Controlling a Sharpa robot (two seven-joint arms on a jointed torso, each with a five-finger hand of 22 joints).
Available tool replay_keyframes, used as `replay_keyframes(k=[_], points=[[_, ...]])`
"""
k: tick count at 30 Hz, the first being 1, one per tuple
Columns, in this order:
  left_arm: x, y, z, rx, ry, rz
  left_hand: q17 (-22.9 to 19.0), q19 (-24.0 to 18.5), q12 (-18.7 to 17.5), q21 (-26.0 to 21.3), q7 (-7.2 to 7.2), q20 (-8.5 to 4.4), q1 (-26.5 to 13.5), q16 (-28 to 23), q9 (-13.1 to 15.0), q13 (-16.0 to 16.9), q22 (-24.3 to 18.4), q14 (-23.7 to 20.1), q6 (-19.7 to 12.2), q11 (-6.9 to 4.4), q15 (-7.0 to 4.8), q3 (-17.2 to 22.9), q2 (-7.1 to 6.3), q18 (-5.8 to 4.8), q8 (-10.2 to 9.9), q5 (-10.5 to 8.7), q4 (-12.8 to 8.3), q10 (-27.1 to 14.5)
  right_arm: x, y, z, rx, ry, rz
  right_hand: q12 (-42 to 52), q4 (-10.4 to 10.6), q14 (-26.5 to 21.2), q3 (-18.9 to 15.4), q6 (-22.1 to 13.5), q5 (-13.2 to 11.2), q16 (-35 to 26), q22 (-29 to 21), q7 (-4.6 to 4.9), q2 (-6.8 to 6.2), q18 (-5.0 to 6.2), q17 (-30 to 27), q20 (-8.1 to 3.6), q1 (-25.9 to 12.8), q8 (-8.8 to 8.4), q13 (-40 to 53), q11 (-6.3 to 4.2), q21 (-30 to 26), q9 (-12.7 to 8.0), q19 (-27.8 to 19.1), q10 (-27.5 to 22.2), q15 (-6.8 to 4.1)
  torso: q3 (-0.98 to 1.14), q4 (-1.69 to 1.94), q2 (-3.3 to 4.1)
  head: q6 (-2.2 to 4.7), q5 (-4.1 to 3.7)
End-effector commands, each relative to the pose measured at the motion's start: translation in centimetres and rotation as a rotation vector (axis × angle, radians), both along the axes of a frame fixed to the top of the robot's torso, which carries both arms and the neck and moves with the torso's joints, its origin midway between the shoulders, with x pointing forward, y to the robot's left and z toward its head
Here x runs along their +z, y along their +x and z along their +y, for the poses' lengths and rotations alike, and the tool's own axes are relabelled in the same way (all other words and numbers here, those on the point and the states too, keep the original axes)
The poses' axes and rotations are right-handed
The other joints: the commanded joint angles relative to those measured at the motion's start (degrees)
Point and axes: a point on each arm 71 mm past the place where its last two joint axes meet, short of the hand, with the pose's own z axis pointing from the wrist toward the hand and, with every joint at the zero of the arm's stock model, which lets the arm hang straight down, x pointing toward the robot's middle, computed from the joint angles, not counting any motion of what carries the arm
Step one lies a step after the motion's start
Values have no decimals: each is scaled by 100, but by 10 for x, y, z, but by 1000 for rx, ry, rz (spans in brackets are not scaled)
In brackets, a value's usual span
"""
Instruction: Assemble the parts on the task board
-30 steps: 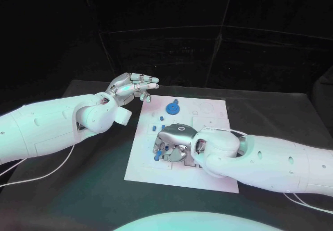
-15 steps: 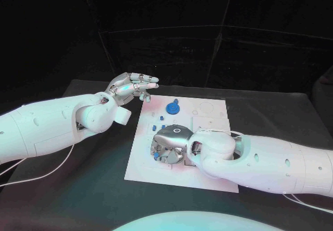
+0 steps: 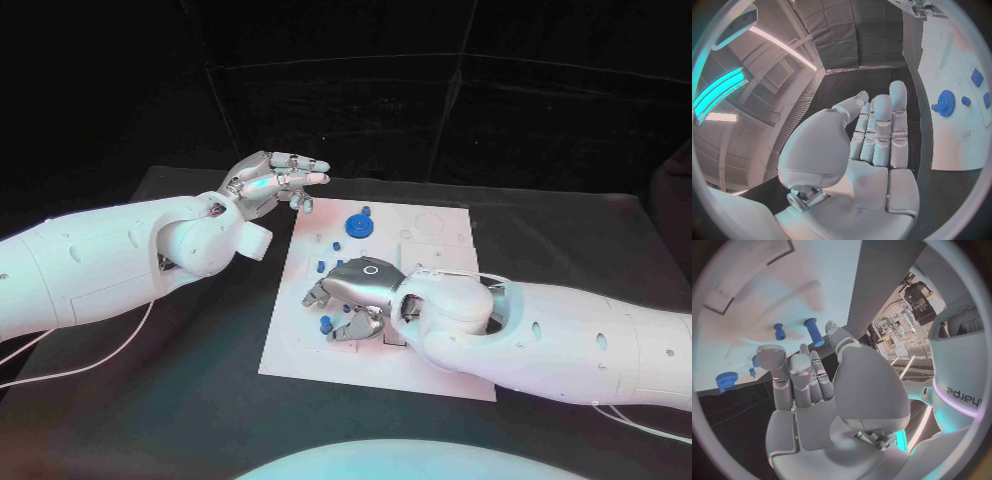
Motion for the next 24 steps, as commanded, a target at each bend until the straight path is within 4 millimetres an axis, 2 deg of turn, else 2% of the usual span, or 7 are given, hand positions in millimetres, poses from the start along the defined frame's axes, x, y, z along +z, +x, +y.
replay_keyframes(k=[1, 12, 15, 18, 20, 23, 24], points=[[1, 0, 0, -9, -11, -4, -5, -52, 22, -18, 9, 0, -22, -29, -9, 3, -8, -46, 34, 21, -1, -43, 48, 79, -30, -3, 0, -2, 8, 0, -6, -17, 93, -34, 134, 86, -37, -371, -141, 42, -34, -63, -2, 79, 61, -42, 5, 99, -9, 7, 1, -58, 0, 16, -104, 5, 5, -4, 1, 8, -10], [1, 0, 3, -5, -10, -5, -33, -48, 24, -31, 8, 1, -21, -34, -9, 3, -17, -51, 32, 21, 0, -63, 53, 79, -32, -4, -4, -6, 20, 3, -74, -188, 236, 71, 918, 350, 120, -699, 813, 259, 226, 399, 229, 310, -26, 379, -40, 247, 234, 133, -71, 215, 111, 295, 695, -56, -7, -9, -15, 92, -185], [2, -1, 3, -3, -10, -5, -33, -48, 24, -31, 8, 1, -21, -34, -9, 3, -17, -51, 32, 21, 0, -63, 53, 79, -32, -4, -4, -6, 21, 11, -114, -347, 238, 171, 1594, 575, 267, -868, 1122, 355, 657, 1081, 62, 257, -132, 1055, -154, -7, 407, 489, -291, 658, 152, 566, 1700, -212, -11, -26, -18, 138, -306], [2, -1, 4, -4, -11, -6, -33, -48, 24, -31, 8, 1, -21, -34, -9, 3, -17, -51, 32, 21, 0, -63, 53, 79, -32, -4, -4, -6, 19, 12, -151, -488, 214, 244, 2276, 769, 299, -1144, 1269, 854, 797, 1528, -77, 208, -209, 1223, -298, -261, 553, 1017, -444, 949, 179, 728, 2114, -340, -20, -61, -31, 162, -403], [1, -2, 3, -5, -12, -6, -35, -48, 24, -32, 8, 1, -22, -34, -9, 3, -18, -52, 32, 21, 0, -66, 51, 79, -32, -4, -4, -6, 19, 10, -170, -567, 192, 273, 4087, 894, 348, -1418, 1365, 888, 1062, 1870, -167, 247, -272, 1641, -374, -346, 727, 3043, -487, 1170, 217, 827, 2316, -419, -24, -82, -36, 176, -438], [0, -5, 4, -6, -10, -2, -42, -47, 25, -35, 8, 1, -27, -35, -9, 3, -21, -53, 32, 22, 0, -75, 47, 79, -33, -4, -4, -7, 19, 6, -187, -637, 147, 275, 5015, 987, 347, -1527, 1327, 946, 1187, 2006, -172, 470, -299, 1845, -361, -282, 835, 4196, -487, 1256, 240, 842, 2167, -426, -23, -125, -39, 185, -454], [-1, -5, 5, -7, -9, -1, -42, -47, 25, -35, 8, 1, -27, -35, -9, 3, -21, -53, 32, 22, 0, -75, 47, 79, -33, -4, -4, -7, 19, 5, -192, -658, 127, 271, 5201, 971, 354, -1592, 1325, 904, 1218, 2043, -160, 393, -300, 1908, -368, -272, 854, 4430, -501, 1277, 245, 849, 2198, -410, -21, -140, -40, 192, -457]])
